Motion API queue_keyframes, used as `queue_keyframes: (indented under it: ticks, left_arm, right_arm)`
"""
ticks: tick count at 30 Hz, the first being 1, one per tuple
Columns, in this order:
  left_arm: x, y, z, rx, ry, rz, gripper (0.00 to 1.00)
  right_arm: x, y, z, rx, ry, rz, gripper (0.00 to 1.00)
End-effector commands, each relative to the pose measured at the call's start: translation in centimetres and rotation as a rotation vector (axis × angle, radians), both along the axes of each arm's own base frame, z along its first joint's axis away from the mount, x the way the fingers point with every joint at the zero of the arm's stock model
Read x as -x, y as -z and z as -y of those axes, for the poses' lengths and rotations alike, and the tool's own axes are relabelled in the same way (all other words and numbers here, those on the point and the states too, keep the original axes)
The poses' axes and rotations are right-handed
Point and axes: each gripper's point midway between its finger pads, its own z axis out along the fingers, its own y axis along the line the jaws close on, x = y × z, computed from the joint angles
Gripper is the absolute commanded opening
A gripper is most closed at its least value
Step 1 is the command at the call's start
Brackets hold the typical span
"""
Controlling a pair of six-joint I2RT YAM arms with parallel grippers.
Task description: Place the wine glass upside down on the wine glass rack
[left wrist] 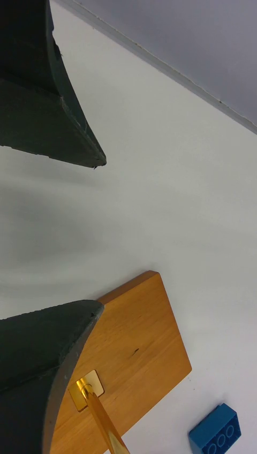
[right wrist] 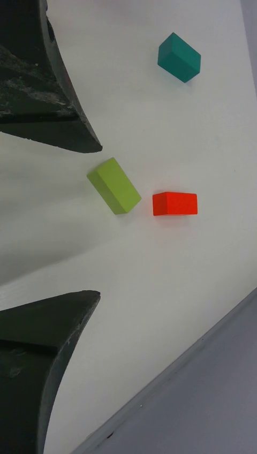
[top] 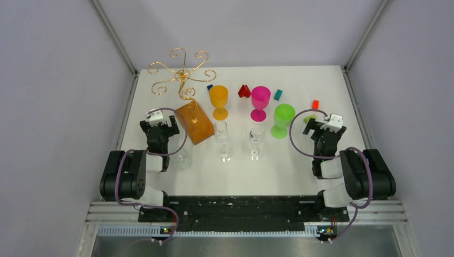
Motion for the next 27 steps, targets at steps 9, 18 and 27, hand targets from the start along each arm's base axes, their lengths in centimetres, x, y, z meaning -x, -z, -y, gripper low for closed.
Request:
queue_keyframes:
  ticks: [9,18,27]
  left_arm:
    - [-0.6,-1.7,0.0,-0.003,0.002,0.063,0.99]
    - [-0.5,-2.1,-0.6,-0.004,-0.028,0.078,0.99]
    - [1.0,-5.2,-2.4,0.038,-0.157,0.098,0.99]
  right_arm:
    - [-0.3,-1.4,-0.1,-0.016,0.007,0.062,0.99]
    - [-0.6,-1.4,-0.5,-0.008,-0.024,0.053,0.99]
    - [-0.6,-1.3,-0.6,-0.007,-0.025,0.052,0.99]
